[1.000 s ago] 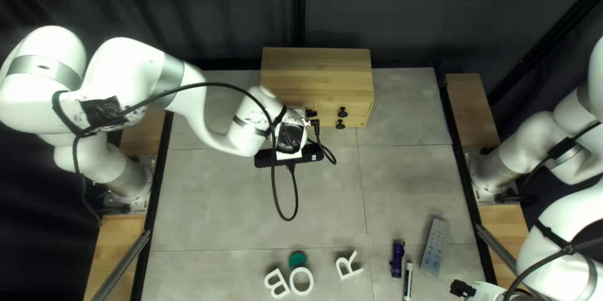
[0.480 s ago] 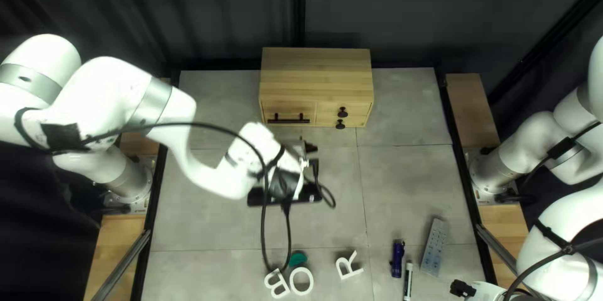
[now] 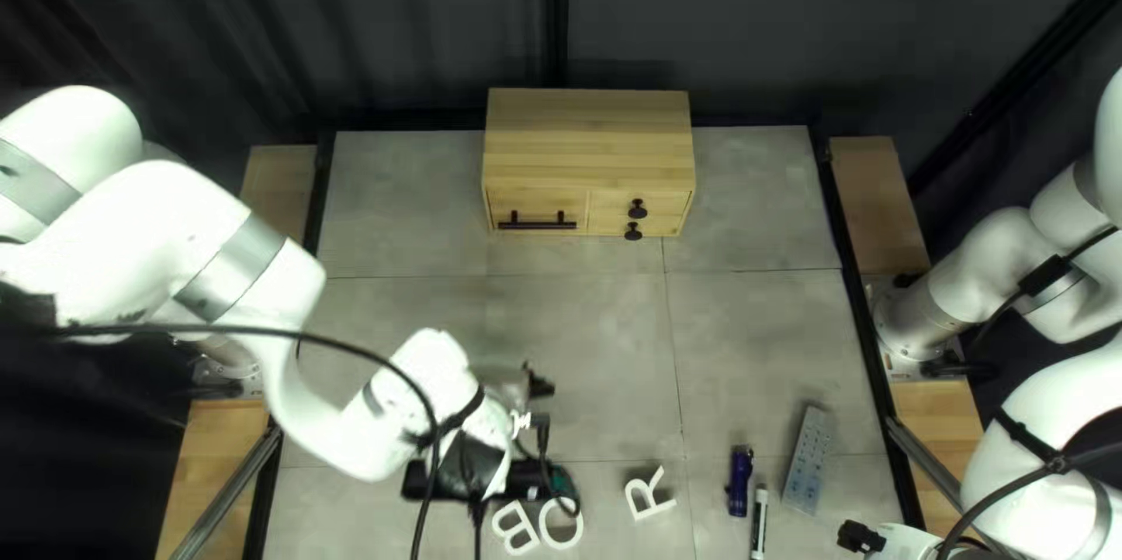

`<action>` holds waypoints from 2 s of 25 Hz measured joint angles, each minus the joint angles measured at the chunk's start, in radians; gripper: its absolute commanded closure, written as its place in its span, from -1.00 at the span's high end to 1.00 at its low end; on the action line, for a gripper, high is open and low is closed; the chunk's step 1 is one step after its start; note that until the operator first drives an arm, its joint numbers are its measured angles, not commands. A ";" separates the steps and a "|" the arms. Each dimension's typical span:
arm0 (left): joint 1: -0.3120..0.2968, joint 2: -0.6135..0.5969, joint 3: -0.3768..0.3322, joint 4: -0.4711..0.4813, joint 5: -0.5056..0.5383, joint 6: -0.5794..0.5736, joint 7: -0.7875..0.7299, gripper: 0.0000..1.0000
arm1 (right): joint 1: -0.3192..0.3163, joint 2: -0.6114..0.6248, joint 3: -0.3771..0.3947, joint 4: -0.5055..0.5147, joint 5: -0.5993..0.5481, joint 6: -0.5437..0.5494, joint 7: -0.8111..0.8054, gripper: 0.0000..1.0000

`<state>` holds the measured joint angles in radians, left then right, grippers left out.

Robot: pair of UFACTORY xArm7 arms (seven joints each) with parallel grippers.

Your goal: Open drawers and place objects into drawer and close

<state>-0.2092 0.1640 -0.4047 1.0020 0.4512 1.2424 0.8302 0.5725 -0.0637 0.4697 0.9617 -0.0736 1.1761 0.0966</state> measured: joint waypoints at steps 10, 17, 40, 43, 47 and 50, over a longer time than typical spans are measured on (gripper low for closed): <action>0.009 -0.067 0.000 -0.018 -0.263 0.024 -0.261 1.00 | 0.000 0.000 0.000 0.000 0.000 0.000 0.000 1.00; -0.023 -0.128 -0.032 -0.053 -0.376 0.011 -0.436 1.00 | 0.000 0.000 0.000 0.000 0.000 0.000 0.000 1.00; -0.079 -0.131 -0.088 0.029 -0.403 0.088 -0.476 1.00 | 0.000 0.000 0.000 0.000 0.000 0.000 0.000 1.00; -0.079 -0.131 -0.088 0.029 -0.403 0.088 -0.476 1.00 | 0.000 0.000 0.000 0.000 0.000 0.000 0.000 1.00; -0.079 -0.131 -0.088 0.029 -0.403 0.088 -0.476 1.00 | 0.000 0.000 0.000 0.000 0.000 0.000 0.000 1.00; -0.080 -0.132 -0.089 0.027 -0.410 0.085 -0.481 1.00 | 0.000 0.000 0.000 0.000 0.000 0.000 0.000 1.00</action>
<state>-0.2896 0.0323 -0.4941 1.0287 0.0412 1.3270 0.3494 0.5725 -0.0637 0.4697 0.9617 -0.0736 1.1761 0.0966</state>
